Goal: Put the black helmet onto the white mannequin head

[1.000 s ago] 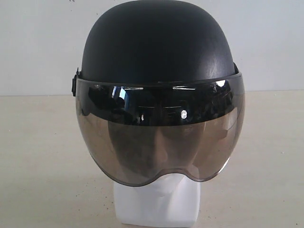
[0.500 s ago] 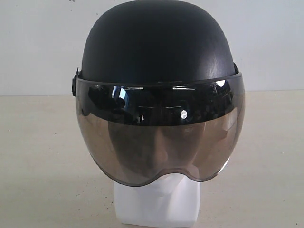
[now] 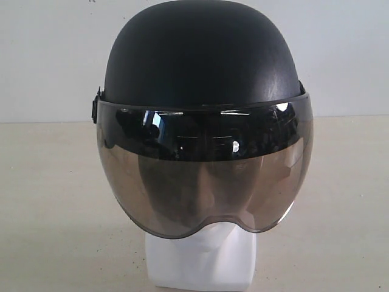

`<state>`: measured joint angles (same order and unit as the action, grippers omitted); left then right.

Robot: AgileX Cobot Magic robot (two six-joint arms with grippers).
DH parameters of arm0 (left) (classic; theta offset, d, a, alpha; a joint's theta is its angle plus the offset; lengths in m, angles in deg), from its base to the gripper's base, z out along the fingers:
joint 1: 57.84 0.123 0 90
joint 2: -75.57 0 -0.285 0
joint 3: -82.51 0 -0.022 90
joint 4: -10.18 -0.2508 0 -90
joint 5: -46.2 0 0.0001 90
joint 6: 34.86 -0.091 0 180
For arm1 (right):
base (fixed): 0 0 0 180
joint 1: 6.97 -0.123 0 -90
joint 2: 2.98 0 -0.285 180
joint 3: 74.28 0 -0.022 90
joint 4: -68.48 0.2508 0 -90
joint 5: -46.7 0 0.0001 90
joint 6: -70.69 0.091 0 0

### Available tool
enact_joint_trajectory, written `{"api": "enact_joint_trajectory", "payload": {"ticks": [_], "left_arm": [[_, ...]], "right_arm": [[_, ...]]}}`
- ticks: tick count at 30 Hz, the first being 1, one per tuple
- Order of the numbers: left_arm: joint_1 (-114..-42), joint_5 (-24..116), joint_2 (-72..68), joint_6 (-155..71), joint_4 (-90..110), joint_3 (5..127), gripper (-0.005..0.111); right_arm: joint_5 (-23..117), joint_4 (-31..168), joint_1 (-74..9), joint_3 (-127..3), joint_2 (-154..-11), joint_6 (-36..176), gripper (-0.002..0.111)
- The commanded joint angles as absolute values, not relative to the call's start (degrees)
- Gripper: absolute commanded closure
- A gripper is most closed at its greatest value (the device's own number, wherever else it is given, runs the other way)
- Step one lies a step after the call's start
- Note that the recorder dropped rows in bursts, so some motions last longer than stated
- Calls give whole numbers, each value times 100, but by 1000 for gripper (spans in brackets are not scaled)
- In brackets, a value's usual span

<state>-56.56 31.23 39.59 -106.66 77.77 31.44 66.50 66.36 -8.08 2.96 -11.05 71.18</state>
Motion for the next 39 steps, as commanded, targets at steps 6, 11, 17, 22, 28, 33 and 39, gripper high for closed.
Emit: {"api": "enact_joint_trajectory", "payload": {"ticks": [6,11,17,22,28,33,39], "left_arm": [[-5623,4307,6358,-10836,7809,2253,102],[-5623,4323,6677,-10664,7901,1861,102],[-5623,4044,6675,-8432,8204,1485,102],[-5623,3343,6675,-4996,5008,1251,102],[-5623,3490,6675,-4032,2229,673,102],[-5623,3488,6779,-4042,1596,530,102],[-5623,3078,6779,-3897,1374,530,102]], "right_arm": [[6590,6642,-816,293,-1077,7099,108],[6590,6642,-816,293,-1077,7099,108],[6590,6642,-816,293,-1077,7099,108],[6590,6642,-816,293,-1077,7099,108],[6590,6642,-816,293,-1077,7099,108],[6591,6642,-816,293,-1077,7110,108],[6591,6642,-816,293,-1077,7120,108]]}}
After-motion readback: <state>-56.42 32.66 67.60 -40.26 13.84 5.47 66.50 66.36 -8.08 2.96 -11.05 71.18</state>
